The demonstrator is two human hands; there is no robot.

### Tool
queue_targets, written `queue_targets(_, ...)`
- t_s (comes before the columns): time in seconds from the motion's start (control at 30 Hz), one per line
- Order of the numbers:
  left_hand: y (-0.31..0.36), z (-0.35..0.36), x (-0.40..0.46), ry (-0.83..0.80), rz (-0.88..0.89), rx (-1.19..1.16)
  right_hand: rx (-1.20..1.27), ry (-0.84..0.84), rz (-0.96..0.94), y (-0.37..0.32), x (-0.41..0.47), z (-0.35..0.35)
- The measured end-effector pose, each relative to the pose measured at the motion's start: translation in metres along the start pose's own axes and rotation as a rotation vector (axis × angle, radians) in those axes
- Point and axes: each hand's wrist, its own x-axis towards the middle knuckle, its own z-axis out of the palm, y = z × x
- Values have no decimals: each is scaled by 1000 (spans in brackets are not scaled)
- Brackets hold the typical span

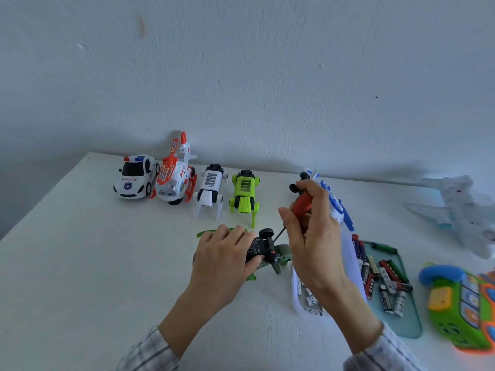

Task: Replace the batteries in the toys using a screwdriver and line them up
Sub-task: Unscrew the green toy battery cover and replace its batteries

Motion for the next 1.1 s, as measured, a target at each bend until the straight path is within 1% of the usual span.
queue_targets(0.23,1,-1,-1,5,-2,-7,20,-36,-32,-2,-1,-1)
queue_targets(0.4,1,-1,1,19,0,-5,52,-215,-111,-5,0,-1)
queue_targets(0.47,1,-1,1,23,-4,-9,30,-197,-136,0,3,0)
queue_targets(0.53,1,-1,1,22,-3,-12,72,-136,-92,2,7,0)
queue_targets(0.63,1,-1,1,22,1,-12,230,-80,64,6,17,-1)
queue_targets(0.7,0,-1,2,22,2,-13,348,-84,101,12,24,-5)
queue_targets(0.8,-1,0,1,14,6,-16,498,-186,105,18,33,-9)
queue_targets(0.9,-1,-1,2,14,2,-14,556,-274,129,16,42,-7)
queue_targets(1.0,-1,-1,2,18,5,-20,561,-252,109,10,43,0)
queue_targets(1.1,1,-1,-2,26,7,-19,592,-148,69,6,40,4)
